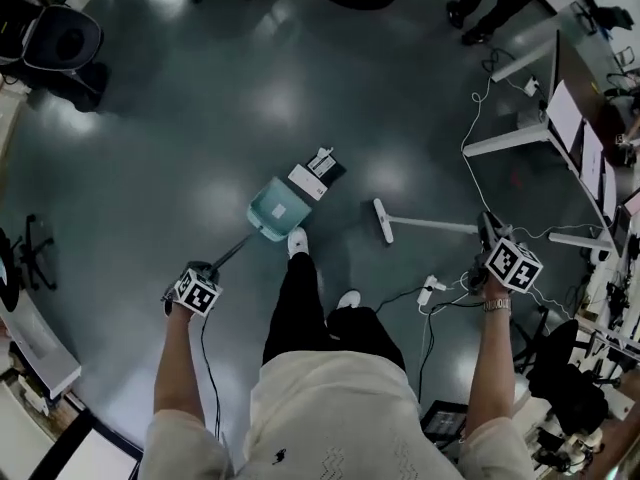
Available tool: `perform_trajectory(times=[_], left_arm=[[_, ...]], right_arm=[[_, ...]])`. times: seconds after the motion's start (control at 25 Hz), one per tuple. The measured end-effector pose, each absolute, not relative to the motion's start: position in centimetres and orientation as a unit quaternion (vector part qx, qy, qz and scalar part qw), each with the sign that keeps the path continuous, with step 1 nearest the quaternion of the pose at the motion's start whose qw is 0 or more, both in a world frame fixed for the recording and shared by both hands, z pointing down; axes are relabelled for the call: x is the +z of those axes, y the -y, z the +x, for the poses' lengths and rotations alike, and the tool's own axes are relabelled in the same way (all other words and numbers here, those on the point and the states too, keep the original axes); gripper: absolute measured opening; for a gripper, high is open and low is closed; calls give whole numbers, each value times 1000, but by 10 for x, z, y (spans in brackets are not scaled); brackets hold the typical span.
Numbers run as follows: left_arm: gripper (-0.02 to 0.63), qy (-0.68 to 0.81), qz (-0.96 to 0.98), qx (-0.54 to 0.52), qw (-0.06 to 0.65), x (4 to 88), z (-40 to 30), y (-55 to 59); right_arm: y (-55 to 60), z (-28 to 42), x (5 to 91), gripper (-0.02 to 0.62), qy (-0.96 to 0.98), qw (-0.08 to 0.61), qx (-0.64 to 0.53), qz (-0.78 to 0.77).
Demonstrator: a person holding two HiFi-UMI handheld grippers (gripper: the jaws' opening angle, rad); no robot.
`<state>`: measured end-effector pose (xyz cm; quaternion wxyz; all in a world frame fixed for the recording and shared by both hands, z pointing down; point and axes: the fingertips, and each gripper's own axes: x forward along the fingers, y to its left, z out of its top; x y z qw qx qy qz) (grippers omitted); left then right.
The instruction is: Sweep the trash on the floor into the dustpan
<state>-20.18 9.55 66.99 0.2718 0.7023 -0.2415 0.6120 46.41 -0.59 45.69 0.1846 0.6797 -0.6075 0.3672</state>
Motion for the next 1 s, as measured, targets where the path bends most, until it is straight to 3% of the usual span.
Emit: perform_trajectory(times=[0.08,0.32,0.64,0.84,1.0], left_arm=[[91,201,707,633,243,675,-199,-71],[91,178,683,660,257,697,-194,-18],[91,181,675,692,181,724,-151,15],[91,195,671,687,199,735,-145,23],[91,201,660,690,218,742,-152,20]], right_arm=[[41,454,462,64,620,186,344,680],[142,440,485,64,653,190,315,662],[262,446,471,64,691,142,266,657],[263,388,512,64,738,194,227,605],[241,358,540,64,741,180,221,607]])
